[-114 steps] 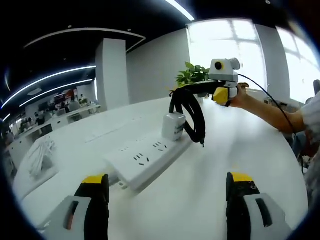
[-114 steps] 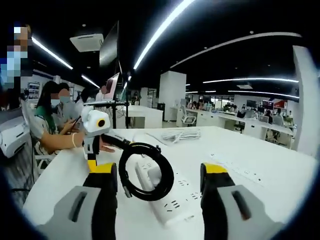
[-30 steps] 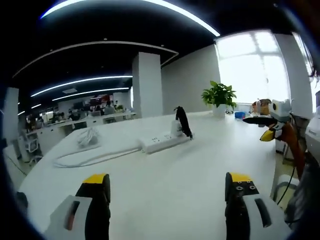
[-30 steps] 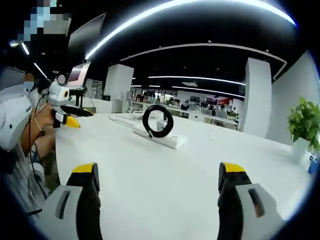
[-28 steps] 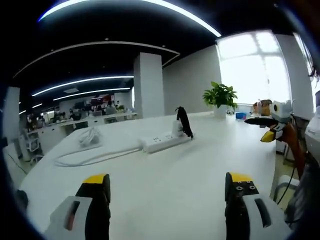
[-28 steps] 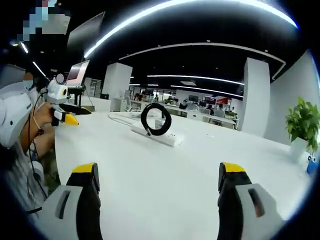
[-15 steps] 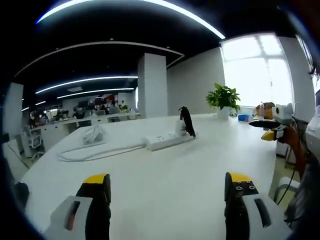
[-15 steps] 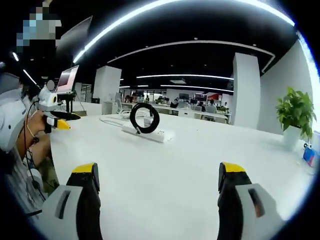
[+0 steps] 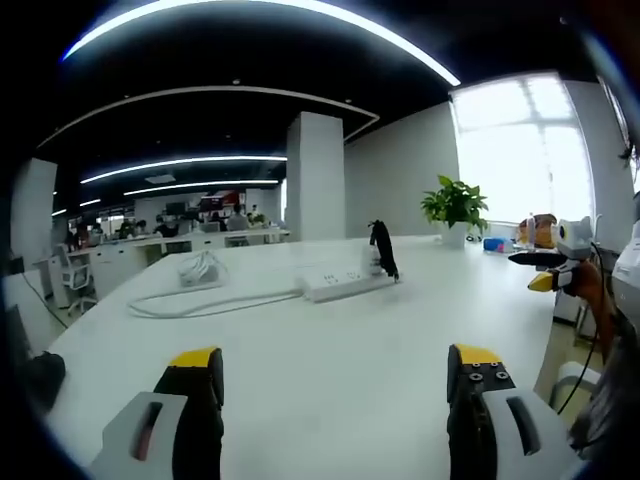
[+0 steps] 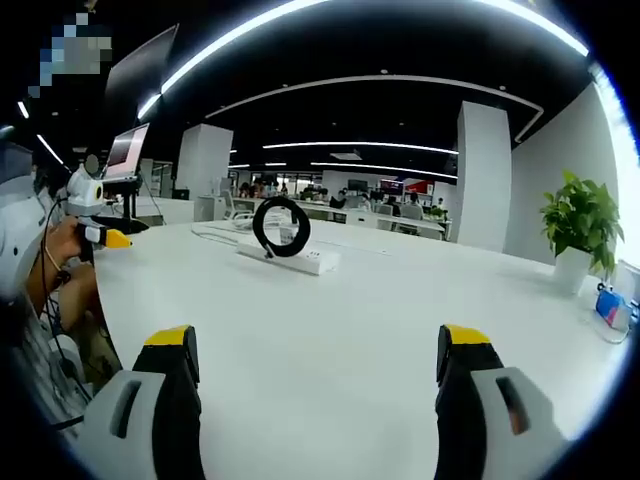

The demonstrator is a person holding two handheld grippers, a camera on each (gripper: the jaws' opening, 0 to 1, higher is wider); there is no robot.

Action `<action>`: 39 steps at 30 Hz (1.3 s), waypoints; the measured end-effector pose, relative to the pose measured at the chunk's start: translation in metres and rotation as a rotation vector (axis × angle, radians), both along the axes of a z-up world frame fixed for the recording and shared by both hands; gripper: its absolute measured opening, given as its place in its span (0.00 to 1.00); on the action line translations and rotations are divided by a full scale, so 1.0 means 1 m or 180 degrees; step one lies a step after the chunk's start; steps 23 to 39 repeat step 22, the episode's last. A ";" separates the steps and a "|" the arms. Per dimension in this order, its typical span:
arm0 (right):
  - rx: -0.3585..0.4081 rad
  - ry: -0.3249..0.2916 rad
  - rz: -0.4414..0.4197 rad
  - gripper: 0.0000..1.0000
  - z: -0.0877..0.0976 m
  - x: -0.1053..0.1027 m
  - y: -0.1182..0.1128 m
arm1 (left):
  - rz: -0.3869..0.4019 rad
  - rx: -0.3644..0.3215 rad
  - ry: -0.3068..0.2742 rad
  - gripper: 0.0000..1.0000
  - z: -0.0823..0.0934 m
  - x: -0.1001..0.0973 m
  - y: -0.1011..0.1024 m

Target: Straighten the power strip on the desk, plug the charger into it

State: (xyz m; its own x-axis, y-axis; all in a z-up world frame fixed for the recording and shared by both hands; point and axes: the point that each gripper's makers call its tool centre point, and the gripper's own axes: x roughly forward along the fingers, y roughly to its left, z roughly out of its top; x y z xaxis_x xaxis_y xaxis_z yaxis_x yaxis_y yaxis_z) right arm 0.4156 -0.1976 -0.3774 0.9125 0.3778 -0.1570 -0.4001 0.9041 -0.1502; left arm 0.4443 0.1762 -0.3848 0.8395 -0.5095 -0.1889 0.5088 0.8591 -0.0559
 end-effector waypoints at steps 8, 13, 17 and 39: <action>-0.0035 0.0018 -0.0014 1.00 0.000 0.000 0.000 | 0.0016 0.0004 -0.0004 0.94 0.000 -0.001 0.000; -0.0031 0.0026 -0.0012 1.00 -0.001 -0.001 0.001 | 0.0007 0.0013 -0.0009 0.94 0.001 -0.002 -0.003; -0.0042 0.0041 -0.0027 1.00 -0.003 -0.002 -0.001 | -0.0003 0.0024 0.0001 0.94 0.000 -0.002 -0.004; 0.0019 -0.0020 0.0011 1.00 0.001 -0.004 0.000 | -0.0015 0.0020 -0.0018 0.94 0.001 -0.002 -0.006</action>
